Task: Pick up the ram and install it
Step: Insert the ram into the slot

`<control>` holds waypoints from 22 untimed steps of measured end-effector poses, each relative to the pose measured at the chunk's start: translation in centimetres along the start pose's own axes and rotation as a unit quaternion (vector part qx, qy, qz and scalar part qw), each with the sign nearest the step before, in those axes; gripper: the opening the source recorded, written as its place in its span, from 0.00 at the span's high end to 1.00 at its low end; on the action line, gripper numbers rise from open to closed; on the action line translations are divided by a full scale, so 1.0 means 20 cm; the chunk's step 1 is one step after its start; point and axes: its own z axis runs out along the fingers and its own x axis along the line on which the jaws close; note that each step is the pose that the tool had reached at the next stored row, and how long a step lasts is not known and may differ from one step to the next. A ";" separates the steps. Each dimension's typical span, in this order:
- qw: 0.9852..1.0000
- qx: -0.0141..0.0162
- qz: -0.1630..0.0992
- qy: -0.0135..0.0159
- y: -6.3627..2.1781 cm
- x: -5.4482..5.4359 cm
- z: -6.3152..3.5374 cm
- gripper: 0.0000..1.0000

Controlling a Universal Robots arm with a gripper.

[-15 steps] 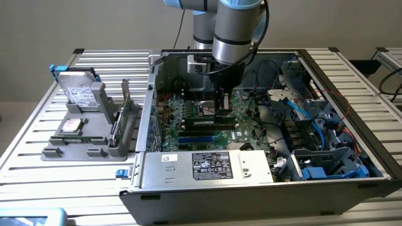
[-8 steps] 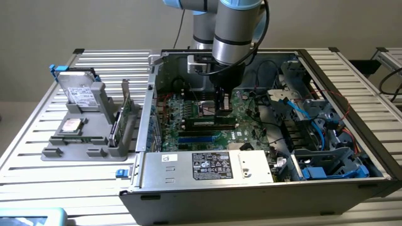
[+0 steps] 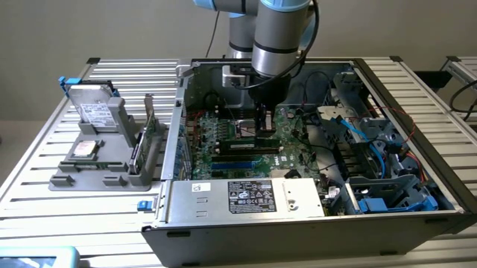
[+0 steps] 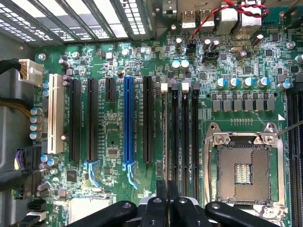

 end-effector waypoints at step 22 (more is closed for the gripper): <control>1.000 0.006 0.008 -0.001 0.025 0.00 0.015 0.88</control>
